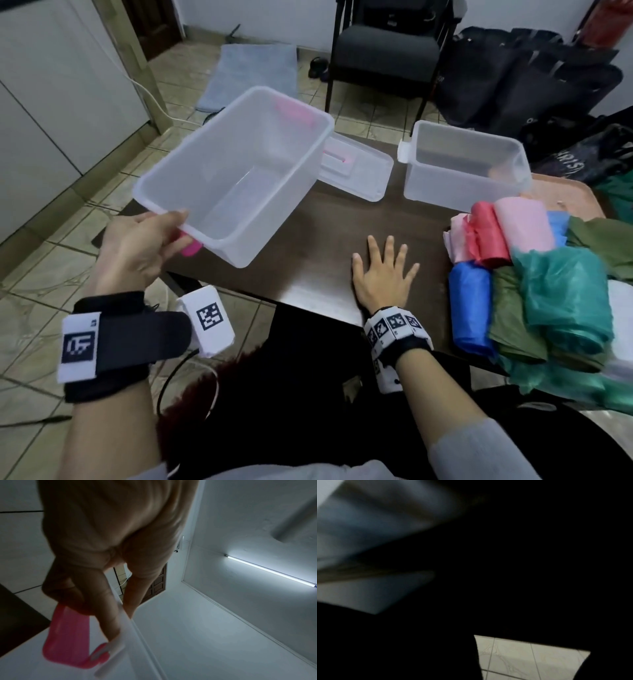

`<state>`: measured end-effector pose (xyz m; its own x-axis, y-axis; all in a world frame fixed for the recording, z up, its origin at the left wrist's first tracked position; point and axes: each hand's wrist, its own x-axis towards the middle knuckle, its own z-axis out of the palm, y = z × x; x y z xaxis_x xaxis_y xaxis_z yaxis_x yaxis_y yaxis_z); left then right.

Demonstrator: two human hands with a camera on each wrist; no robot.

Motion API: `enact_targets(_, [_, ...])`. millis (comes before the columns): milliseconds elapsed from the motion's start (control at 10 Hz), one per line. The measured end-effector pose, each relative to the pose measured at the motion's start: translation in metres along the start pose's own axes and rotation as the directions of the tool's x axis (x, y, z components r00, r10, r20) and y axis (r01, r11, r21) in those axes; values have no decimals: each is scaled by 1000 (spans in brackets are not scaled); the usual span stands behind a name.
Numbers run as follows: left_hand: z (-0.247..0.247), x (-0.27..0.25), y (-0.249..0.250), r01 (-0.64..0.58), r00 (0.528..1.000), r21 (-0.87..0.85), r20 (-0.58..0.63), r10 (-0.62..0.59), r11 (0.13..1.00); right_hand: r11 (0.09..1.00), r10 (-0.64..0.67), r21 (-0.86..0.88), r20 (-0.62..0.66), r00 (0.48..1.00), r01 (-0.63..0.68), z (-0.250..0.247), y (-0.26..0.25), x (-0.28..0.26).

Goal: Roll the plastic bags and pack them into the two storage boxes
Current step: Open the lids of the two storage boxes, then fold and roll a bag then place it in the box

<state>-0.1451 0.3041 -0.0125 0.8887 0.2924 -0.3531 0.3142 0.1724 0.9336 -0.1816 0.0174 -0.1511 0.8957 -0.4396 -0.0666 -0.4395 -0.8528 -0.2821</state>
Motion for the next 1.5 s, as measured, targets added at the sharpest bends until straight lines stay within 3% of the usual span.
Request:
enact_targets(200, [5,-4,-7,124,992,17,9,-124,992,1000,5,3,1,1000,-5,0,0,0])
enact_targets(400, [15,-15,-13,96,994,64,-60,-92,993,1000,7,1,2,1000,-7,-1,-1,-2])
enact_targets(600, [11,-14,-11,84,996,69,-49,-81,994,1000,11,6,0,1000,-11,-2,-2,-1])
enact_targets(700, [-1,-8,-6,51,998,226,-32,-45,973,1000,11,-1,5,1000,-11,-2,-2,-2])
enact_targets(800, [-5,-13,5,-68,988,461,-89,123,885,1000,10,-3,4,1000,-10,-2,-2,-2])
enact_targets(900, [21,-46,22,-290,935,633,26,354,718,1000,7,3,15,1000,-7,-2,-2,-2])
enact_targets(1000, [85,-67,4,-512,858,617,331,393,598,997,4,78,111,994,-12,-10,1,2])
enact_targets(1100, [135,-62,-40,-604,790,617,547,278,504,955,-7,294,150,989,-38,-26,5,9])
enact_targets(1200, [179,-50,-104,-620,737,704,674,-50,347,910,41,415,-94,995,1,-61,20,11])
enact_targets(1300, [191,-46,-131,-607,743,762,645,-181,224,945,156,323,-300,941,-54,-95,35,5])
enact_targets(1400, [195,-50,-145,-606,757,785,618,-211,128,948,318,192,-497,807,-255,-145,59,-2])
enact_targets(1500, [195,-51,-152,-626,749,778,621,-231,63,820,566,258,-497,657,-511,-176,90,-3])
